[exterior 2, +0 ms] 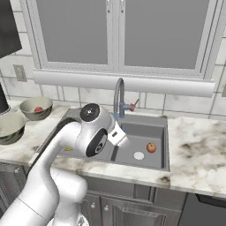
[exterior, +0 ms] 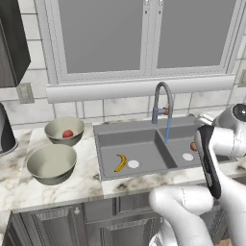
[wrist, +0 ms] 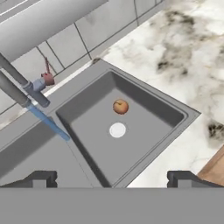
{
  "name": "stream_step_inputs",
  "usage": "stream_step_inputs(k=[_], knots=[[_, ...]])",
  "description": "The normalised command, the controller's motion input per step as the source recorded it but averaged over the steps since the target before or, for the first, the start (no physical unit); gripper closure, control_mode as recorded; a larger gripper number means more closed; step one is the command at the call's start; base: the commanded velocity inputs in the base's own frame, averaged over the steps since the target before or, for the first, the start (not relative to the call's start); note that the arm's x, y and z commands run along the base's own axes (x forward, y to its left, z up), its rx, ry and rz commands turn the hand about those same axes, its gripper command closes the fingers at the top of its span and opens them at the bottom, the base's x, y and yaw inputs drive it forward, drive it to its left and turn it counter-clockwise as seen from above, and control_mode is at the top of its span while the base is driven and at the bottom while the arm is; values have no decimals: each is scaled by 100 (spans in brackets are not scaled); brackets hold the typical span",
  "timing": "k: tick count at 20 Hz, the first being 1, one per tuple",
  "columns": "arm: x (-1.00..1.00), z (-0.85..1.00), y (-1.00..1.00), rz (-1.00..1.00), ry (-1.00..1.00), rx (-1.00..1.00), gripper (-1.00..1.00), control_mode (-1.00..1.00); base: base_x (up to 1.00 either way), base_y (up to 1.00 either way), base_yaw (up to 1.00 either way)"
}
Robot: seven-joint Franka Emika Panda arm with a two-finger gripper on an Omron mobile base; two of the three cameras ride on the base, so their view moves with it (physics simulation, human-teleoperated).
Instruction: Pick the peachs from the sink and place them in one bowl. Place the banana in the other bowl. Then turn off the sink faucet.
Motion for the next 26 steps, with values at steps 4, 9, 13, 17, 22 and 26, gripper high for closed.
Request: stream_step_inputs(k=[4, 9, 13, 17, 22, 26], knots=[[3, 0, -38, 0, 14, 1, -100, -100, 0, 0, 0], [14, -1, -25, -2, 22, 0, -100, -100, 0, 0, 0], [21, 0, -20, -2, 24, 0, -100, -100, 0, 0, 0], [14, -15, -14, -1, 8, 7, -100, -100, 0, 0, 0], [13, -31, -12, 0, 0, 15, -100, -100, 0, 0, 0], [22, -23, -1, 0, 0, 11, -100, -100, 0, 0, 0]])
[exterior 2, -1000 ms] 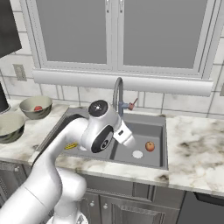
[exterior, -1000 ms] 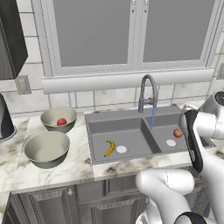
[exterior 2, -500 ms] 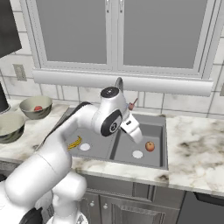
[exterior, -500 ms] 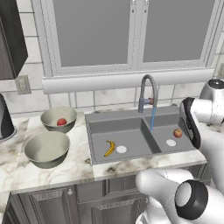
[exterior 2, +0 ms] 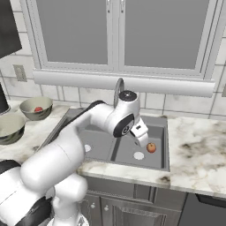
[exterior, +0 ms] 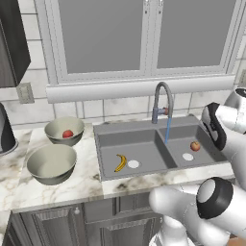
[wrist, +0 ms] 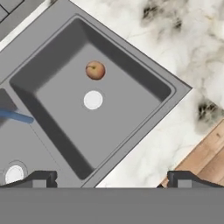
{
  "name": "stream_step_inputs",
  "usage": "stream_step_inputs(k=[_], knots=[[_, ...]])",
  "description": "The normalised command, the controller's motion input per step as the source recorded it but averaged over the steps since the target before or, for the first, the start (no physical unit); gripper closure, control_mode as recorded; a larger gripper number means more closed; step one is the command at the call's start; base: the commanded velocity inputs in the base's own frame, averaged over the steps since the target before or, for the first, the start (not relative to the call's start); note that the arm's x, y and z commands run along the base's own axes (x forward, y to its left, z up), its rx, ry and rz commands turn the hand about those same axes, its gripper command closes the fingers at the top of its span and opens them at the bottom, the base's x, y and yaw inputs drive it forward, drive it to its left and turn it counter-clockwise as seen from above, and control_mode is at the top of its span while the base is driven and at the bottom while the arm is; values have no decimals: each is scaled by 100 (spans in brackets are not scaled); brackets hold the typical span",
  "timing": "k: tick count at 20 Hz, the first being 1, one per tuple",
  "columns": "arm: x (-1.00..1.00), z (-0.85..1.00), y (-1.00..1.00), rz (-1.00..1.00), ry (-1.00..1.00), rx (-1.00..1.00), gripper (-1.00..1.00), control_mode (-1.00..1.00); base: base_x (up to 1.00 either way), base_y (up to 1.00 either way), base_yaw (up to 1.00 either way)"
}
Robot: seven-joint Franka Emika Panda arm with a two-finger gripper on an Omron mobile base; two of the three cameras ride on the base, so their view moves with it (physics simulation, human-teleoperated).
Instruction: Pick the peachs from the sink and place them in one bowl. Place the banana in the other bowl. Then turn off the sink faucet.
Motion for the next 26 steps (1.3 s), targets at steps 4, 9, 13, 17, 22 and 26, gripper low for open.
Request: stream_step_inputs(k=[4, 9, 13, 17, 22, 26], knots=[[32, -2, 0, 0, 0, 3, -100, -100, 0, 0, 0], [22, -22, 0, 0, 0, 0, -100, -100, 0, 0, 0], [15, -30, 0, 0, 0, 0, -100, -100, 0, 0, 0], [15, -21, 0, -3, 0, 0, -100, -100, 0, 0, 0], [13, -17, 0, -9, 0, 0, -100, -100, 0, 0, 0], [13, -17, 0, -10, 0, 0, -100, -100, 0, 0, 0]])
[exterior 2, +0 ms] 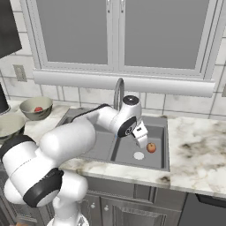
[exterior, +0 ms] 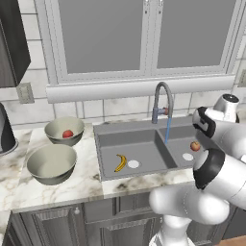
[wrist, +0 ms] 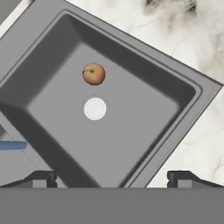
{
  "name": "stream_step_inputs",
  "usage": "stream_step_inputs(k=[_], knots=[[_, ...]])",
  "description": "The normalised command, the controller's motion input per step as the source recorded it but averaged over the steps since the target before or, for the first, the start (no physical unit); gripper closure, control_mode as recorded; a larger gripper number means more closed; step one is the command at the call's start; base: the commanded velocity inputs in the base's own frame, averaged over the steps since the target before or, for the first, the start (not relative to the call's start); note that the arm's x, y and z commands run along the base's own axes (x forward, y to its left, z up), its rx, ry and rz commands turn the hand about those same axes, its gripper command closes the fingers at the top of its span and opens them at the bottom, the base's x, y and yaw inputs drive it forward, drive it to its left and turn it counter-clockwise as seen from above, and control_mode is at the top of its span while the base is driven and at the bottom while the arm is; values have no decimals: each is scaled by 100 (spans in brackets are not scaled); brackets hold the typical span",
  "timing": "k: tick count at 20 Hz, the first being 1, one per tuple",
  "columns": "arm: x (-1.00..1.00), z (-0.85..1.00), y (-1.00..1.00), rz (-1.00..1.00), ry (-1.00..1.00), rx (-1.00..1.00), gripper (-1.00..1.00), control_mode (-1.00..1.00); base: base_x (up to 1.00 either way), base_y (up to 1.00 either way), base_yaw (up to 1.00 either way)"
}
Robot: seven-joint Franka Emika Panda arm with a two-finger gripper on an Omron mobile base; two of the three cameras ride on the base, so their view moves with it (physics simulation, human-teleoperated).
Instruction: Pick the peachs from the sink and place them in one bowl. Place the banana in the other bowl. Then turn off the sink faucet.
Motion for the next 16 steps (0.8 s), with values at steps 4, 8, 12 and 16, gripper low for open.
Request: stream_step_inputs(k=[4, 8, 12, 16], knots=[[9, -14, -1, -8, 0, 0, -100, -100, 0, 0, 0], [10, -19, -7, -3, 0, 0, -100, -100, 0, 0, 0], [25, -23, -2, 0, 0, 0, -100, -100, 0, 0, 0], [28, -22, -7, 0, 0, 0, -100, -100, 0, 0, 0]])
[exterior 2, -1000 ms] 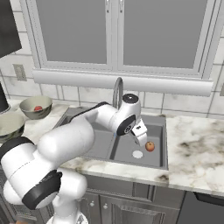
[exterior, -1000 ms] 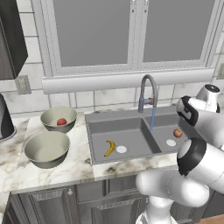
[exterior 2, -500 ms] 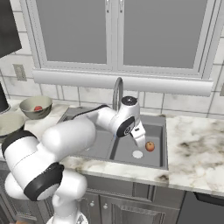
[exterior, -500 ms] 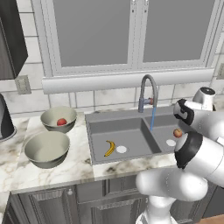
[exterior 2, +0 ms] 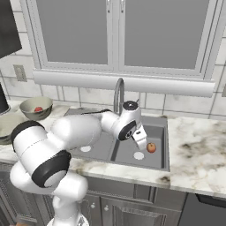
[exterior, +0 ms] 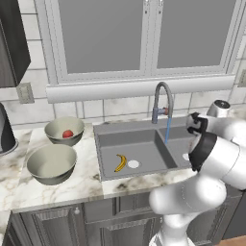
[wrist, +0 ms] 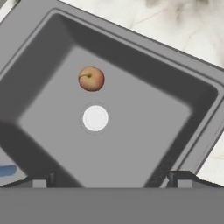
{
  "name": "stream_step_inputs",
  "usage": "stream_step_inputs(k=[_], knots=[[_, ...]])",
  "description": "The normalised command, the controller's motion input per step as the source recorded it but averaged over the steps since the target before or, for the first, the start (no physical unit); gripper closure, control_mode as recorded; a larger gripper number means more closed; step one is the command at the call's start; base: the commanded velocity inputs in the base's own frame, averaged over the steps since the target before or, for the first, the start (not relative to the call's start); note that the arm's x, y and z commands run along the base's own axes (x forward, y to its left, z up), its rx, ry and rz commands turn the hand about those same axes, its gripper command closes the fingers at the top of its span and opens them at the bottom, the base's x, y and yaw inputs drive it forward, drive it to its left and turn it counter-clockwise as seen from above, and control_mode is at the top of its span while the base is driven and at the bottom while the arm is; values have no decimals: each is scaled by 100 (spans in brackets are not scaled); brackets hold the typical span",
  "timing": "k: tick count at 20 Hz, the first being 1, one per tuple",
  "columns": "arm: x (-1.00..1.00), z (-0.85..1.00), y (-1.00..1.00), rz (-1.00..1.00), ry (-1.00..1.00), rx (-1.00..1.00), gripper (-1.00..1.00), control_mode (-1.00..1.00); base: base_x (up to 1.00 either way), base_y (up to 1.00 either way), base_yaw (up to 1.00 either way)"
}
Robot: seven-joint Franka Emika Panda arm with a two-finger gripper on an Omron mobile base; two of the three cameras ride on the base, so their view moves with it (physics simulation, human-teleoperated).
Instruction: Pick the peachs from the sink and place them in one bowl. Place the banana in the other bowl. Then turn off the sink faucet.
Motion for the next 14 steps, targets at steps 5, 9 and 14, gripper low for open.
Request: stream_step_inputs(k=[5, 9, 14], knots=[[16, -19, -23, 0, 0, 0, -100, -100, 0, 0, 0], [19, -21, -19, 0, 0, 0, -100, -100, 0, 0, 0], [20, -21, -12, 0, 0, 0, -100, -100, 0, 0, 0]])
